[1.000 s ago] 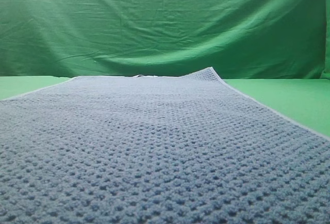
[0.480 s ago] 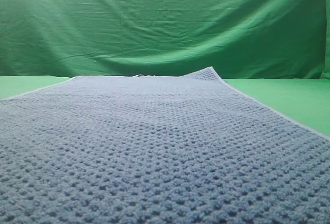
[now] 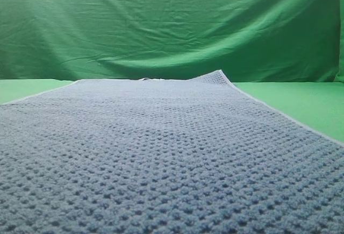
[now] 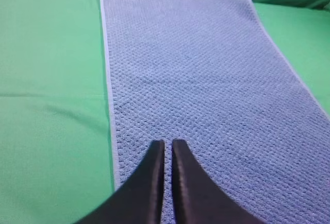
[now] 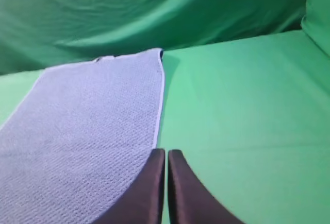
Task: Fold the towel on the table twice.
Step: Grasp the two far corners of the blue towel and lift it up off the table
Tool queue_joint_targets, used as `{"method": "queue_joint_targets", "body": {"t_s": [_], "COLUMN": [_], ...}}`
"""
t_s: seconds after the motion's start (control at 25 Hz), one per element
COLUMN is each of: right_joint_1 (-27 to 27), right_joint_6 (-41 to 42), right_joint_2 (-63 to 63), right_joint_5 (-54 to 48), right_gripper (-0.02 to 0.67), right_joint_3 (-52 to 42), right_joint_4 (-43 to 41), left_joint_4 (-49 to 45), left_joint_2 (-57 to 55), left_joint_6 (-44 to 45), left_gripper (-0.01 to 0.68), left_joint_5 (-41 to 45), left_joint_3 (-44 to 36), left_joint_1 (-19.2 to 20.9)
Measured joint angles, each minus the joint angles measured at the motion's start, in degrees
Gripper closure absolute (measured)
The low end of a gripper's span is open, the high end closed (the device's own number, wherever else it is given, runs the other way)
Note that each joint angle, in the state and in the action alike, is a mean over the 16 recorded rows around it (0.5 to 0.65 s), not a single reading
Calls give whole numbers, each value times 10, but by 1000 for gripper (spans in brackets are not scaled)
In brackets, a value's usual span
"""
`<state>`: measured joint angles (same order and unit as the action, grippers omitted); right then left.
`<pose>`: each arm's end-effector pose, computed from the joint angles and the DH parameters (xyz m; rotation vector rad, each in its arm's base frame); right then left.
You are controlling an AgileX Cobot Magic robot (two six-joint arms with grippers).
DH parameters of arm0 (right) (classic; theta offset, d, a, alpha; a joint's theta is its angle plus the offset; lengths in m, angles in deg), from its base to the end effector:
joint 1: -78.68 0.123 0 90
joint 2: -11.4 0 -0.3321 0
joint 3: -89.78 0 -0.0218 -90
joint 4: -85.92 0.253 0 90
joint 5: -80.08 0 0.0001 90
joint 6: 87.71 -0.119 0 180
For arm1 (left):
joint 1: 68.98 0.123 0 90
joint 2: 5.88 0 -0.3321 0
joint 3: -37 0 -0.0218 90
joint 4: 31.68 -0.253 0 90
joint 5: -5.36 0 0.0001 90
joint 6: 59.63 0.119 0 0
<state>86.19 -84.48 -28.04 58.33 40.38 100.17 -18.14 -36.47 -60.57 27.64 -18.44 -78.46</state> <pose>0.1050 0.0248 0.3203 -0.0191 1.9289 0.2931 0.0751 -0.0233 0.2950 -0.0050 1.8950 -0.3579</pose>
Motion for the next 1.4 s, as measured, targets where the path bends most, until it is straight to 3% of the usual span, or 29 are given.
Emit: {"method": "queue_joint_targets", "body": {"t_s": [0.44, 0.96, 1.4], "right_joint_1": [0, 42, 85], "right_joint_6": [33, 71, 52], "right_joint_2": [-179, -385, -631], "right_joint_5": [-13, -159, -249], "right_gripper": [649, 649, 649], "right_joint_3": [103, 276, 451], "right_joint_4": [-1, -19, -30], "left_joint_4": [-13, -48, -98], "left_joint_2": [-184, -453, -651], "left_joint_6": [0, 2, 8], "left_gripper": [624, 624, 624], "left_joint_5": [-28, 122, 152], "left_joint_3": [89, 302, 408], "left_joint_1": [0, 0, 0]}}
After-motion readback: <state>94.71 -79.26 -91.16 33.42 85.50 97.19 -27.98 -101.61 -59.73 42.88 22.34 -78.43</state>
